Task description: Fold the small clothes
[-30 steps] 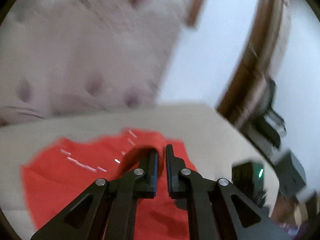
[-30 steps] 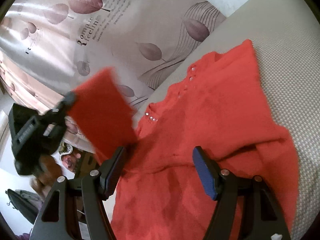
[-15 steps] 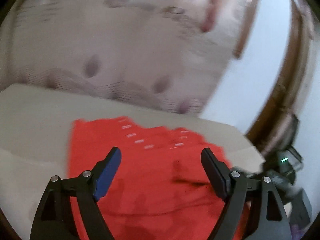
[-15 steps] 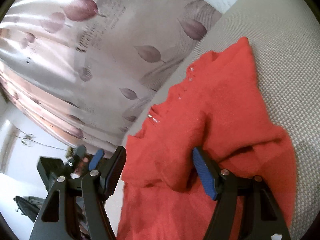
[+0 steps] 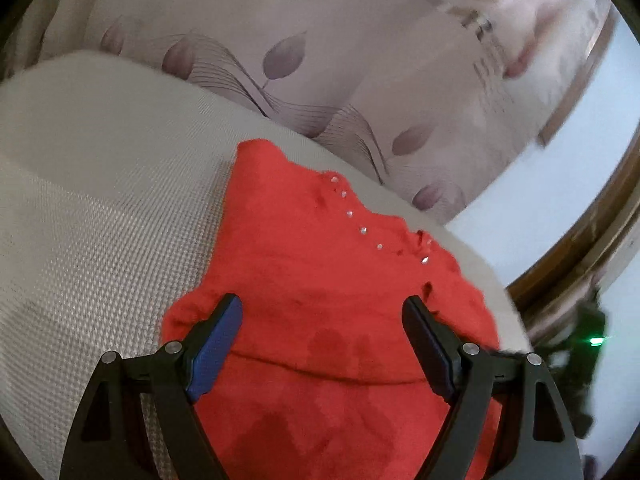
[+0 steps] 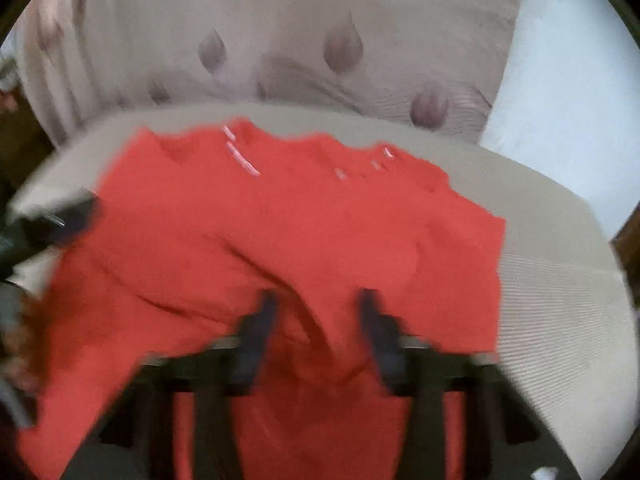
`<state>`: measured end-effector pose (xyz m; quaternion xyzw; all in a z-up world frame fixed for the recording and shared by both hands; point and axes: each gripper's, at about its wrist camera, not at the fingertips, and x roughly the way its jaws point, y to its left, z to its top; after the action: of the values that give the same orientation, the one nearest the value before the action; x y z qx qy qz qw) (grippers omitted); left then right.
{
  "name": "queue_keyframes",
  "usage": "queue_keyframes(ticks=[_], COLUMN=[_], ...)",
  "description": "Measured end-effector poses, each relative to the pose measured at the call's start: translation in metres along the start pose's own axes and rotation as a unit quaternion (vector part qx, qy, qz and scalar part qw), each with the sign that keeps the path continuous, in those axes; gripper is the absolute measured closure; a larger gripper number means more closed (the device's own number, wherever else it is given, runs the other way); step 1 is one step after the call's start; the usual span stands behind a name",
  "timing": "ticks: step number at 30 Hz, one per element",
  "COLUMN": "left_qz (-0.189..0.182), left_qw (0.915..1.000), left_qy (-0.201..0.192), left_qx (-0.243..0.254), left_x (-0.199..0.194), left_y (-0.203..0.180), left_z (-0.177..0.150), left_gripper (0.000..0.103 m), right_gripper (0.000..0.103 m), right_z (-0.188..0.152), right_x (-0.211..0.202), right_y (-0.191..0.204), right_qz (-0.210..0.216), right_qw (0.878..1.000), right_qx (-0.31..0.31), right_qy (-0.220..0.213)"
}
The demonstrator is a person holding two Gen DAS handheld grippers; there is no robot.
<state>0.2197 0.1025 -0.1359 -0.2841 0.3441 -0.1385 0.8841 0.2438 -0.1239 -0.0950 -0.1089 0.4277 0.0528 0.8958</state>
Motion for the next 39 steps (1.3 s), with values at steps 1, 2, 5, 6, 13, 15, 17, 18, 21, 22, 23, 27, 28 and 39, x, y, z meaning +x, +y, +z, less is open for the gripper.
queue_keyframes(ticks=[1, 2, 5, 6, 13, 15, 17, 18, 21, 22, 23, 27, 28, 39], left_qz=[0.001, 0.004, 0.011, 0.012, 0.015, 0.016, 0.016, 0.015, 0.017, 0.02, 0.021, 0.035, 0.037, 0.049], left_qw=[1.0, 1.0, 0.9999, 0.9999, 0.9998, 0.9998, 0.9998, 0.9998, 0.9998, 0.9997, 0.9997, 0.999, 0.9988, 0.9972], left_qy=[-0.002, -0.003, -0.001, 0.0, 0.0, 0.001, 0.002, 0.002, -0.002, -0.006, -0.01, -0.027, -0.032, -0.054], left_qx=[0.0, 0.002, 0.009, 0.01, 0.011, 0.011, 0.01, 0.011, 0.01, 0.01, 0.009, -0.004, -0.008, -0.016], left_x=[-0.003, -0.003, -0.002, -0.001, 0.002, 0.002, 0.002, 0.002, 0.001, -0.001, -0.002, -0.008, -0.01, -0.018], left_y=[0.0, -0.001, -0.004, -0.005, -0.005, -0.005, -0.006, -0.006, -0.005, -0.005, -0.005, 0.001, 0.002, 0.005], left_z=[0.0, -0.001, -0.001, -0.002, -0.001, 0.001, 0.001, 0.001, 0.001, 0.001, 0.001, 0.002, 0.002, 0.004], left_gripper=[0.021, 0.021, 0.021, 0.021, 0.021, 0.021, 0.021, 0.021, 0.021, 0.021, 0.021, 0.021, 0.021, 0.021], right_gripper=[0.086, 0.096, 0.099, 0.099, 0.091, 0.089, 0.088, 0.088, 0.095, 0.096, 0.097, 0.097, 0.097, 0.097], right_z=[0.001, 0.002, -0.007, -0.014, -0.058, -0.057, -0.055, -0.053, -0.045, -0.043, -0.038, 0.004, 0.02, -0.026], right_x=[0.003, -0.001, -0.02, -0.022, -0.011, -0.01, -0.007, -0.005, -0.001, -0.003, -0.006, -0.019, -0.03, 0.036], right_y=[-0.006, -0.015, -0.071, -0.091, -0.13, -0.134, -0.137, -0.139, -0.141, -0.142, -0.14, -0.132, -0.129, -0.166], right_qz=[0.006, 0.006, 0.053, 0.079, 0.199, 0.207, 0.208, 0.208, 0.201, 0.205, 0.211, 0.274, 0.316, 0.271], right_qw=[1.0, 0.999, 0.983, 0.972, 0.931, 0.927, 0.923, 0.923, 0.923, 0.919, 0.916, 0.898, 0.882, 0.884], right_qx=[0.013, 0.032, 0.174, 0.22, 0.306, 0.312, 0.322, 0.324, 0.329, 0.336, 0.341, 0.341, 0.339, 0.378], right_qy=[0.004, -0.001, -0.029, -0.031, -0.004, -0.015, -0.019, -0.018, -0.014, -0.02, -0.026, -0.054, -0.083, -0.042])
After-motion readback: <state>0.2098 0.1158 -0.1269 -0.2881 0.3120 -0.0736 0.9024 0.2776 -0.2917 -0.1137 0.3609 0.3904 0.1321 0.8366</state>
